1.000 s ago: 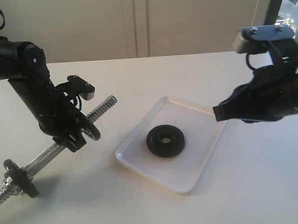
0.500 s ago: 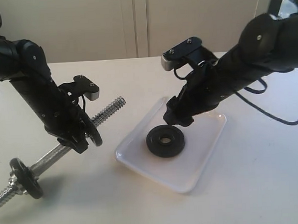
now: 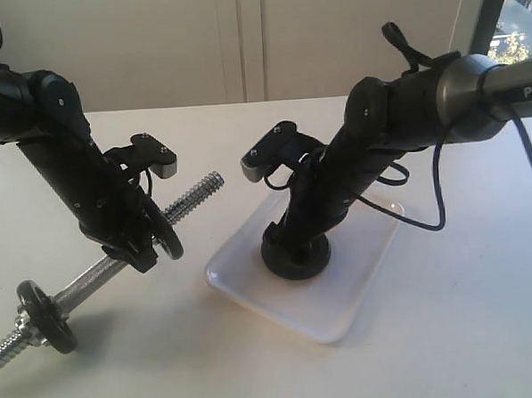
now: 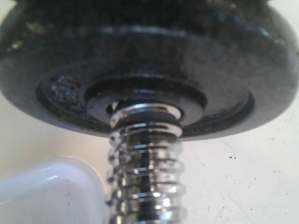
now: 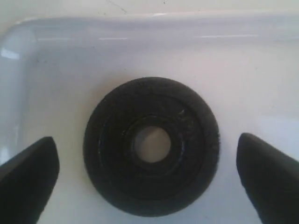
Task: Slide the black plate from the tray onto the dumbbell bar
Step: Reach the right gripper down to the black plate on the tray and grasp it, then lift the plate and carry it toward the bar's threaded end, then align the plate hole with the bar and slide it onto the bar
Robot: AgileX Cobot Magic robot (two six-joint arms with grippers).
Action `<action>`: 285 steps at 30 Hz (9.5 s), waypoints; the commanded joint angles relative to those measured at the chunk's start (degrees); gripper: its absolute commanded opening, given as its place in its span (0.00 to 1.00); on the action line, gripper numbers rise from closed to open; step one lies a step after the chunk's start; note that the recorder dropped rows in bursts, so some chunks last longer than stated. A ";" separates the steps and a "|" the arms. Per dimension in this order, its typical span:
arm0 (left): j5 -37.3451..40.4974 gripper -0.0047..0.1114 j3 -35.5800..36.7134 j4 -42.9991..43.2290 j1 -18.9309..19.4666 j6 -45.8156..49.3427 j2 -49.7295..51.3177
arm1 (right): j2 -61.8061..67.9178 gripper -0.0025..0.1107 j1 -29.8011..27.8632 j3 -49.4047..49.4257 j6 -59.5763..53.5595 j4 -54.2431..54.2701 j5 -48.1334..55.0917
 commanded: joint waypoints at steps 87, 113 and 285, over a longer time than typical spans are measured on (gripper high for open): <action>4.35 0.04 -1.01 -8.89 -0.24 11.70 -2.58 | 13.31 0.02 -16.54 -15.71 -15.62 60.12 37.81; 4.40 0.04 -1.01 -8.98 -0.24 12.17 -2.58 | 14.95 0.02 -14.05 -15.71 -12.76 62.99 37.81; -7.01 0.04 -1.01 -11.82 -0.24 5.23 -5.44 | 15.06 0.23 -2.79 -11.25 -16.35 78.90 30.67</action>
